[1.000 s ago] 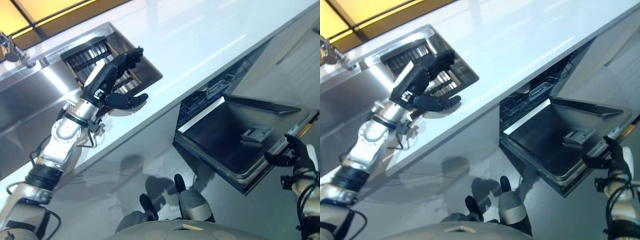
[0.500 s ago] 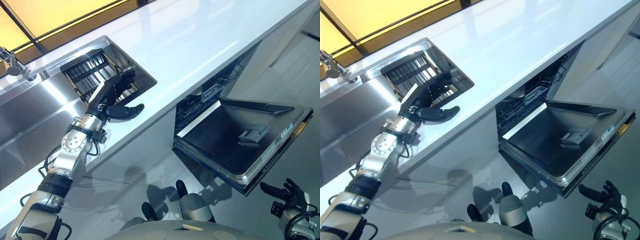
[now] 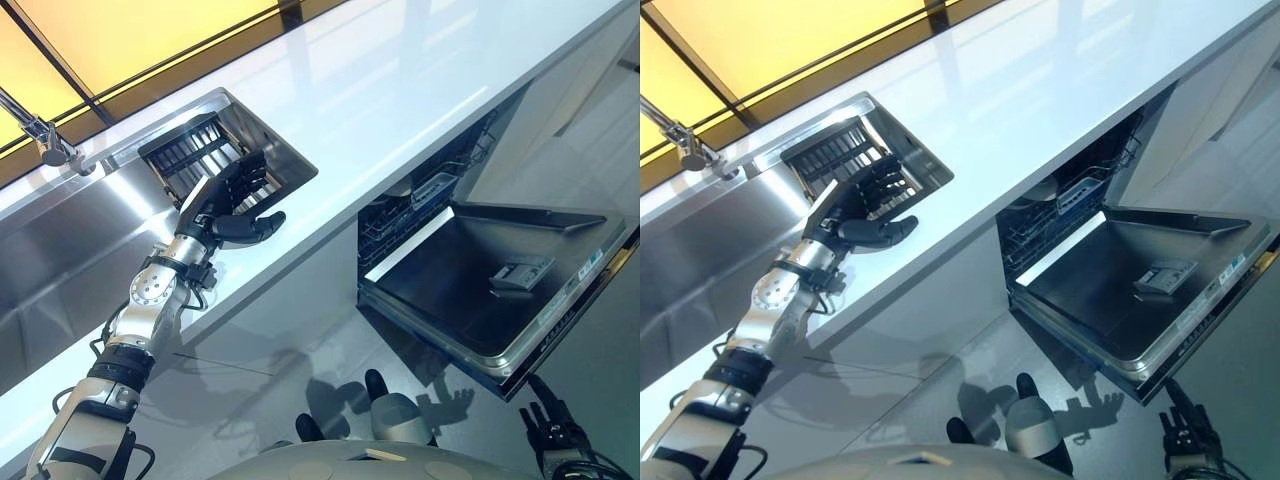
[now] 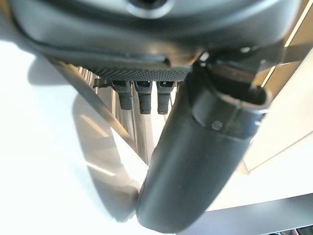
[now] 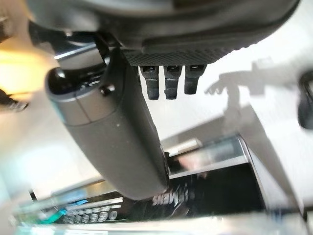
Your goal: Pick up plates and place into dishwasher.
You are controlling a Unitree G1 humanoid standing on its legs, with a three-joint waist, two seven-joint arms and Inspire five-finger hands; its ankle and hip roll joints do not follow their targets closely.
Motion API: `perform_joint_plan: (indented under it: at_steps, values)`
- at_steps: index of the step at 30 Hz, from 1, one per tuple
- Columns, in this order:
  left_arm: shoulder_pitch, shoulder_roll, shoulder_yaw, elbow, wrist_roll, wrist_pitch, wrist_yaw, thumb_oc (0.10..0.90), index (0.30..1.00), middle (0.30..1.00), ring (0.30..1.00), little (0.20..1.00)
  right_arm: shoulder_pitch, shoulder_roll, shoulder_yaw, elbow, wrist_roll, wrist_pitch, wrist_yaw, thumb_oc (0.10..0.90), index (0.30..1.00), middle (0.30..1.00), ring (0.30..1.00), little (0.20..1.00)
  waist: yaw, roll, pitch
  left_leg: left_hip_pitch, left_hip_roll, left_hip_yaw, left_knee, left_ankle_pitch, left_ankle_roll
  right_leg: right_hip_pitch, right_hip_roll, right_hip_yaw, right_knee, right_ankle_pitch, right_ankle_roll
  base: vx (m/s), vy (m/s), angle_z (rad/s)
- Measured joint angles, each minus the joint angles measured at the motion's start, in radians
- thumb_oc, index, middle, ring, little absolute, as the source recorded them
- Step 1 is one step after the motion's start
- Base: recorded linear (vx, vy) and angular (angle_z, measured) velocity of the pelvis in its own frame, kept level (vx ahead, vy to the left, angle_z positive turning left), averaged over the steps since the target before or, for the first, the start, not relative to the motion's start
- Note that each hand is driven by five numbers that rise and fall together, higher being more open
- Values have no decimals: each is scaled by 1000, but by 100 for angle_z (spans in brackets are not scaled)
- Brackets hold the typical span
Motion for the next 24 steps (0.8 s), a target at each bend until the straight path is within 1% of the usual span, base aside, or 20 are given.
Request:
perform_joint_plan:
  at_steps: [2,4,5,9,13,16,18,22,24]
  values:
    - [-1,-6,1,-2,-18,12,0,800,900,900,900,900,1,12,0,-1,50,19,96,800,900,900,900,900,2,6,1,-1,-1,-1,0,2,4,0,-1,-1,0,0,0,34,-14,2]
    - [-1,-17,7,-3,-19,18,1,800,900,900,900,900,0,23,4,-4,81,32,166,800,900,900,900,900,5,9,0,-1,-1,-3,0,5,7,1,-1,-2,0,0,0,3,-16,1]
    - [-6,-28,8,-4,-20,19,2,800,900,900,900,900,12,19,3,0,96,34,188,800,900,900,900,900,15,14,2,-1,-1,-3,0,6,8,1,-1,-3,0,0,0,0,0,0]
    - [-8,-45,19,-16,-19,42,1,800,900,900,900,900,39,1,19,0,116,44,245,800,900,900,900,900,20,27,3,-8,-1,-15,0,8,9,0,-2,-19,0,2,-3,-15,-18,7]
    - [-7,-57,29,-21,-17,44,0,800,900,900,900,900,54,-26,88,-4,175,57,290,800,900,900,900,900,25,29,4,-11,-1,-19,0,11,9,0,-3,-24,0,3,-5,-8,-6,2]
    - [-7,-58,32,-23,-17,44,-3,800,900,900,900,900,76,-41,148,-48,236,59,302,800,900,900,900,900,30,28,5,-12,-3,-34,0,11,10,-2,-4,-23,0,2,-2,-9,4,-3]
    - [-6,-58,33,-23,-17,43,-5,800,900,900,900,900,95,-42,163,-74,255,60,311,800,900,900,900,900,30,27,5,-12,-4,-36,0,11,9,-2,-5,-23,0,1,0,-3,8,-2]
    - [-7,-55,35,-19,-17,38,-7,800,900,900,900,900,110,-46,184,-128,273,75,313,800,900,900,900,900,34,22,8,-13,-9,-72,0,7,9,-2,-5,-22,0,5,-2,1,9,-5]
    - [-8,-46,36,-16,-18,37,-7,800,900,900,900,900,110,-52,206,-146,280,75,313,800,900,900,900,900,40,19,9,-14,-13,-79,-1,6,11,-8,-7,-22,0,11,-2,-3,14,-18]
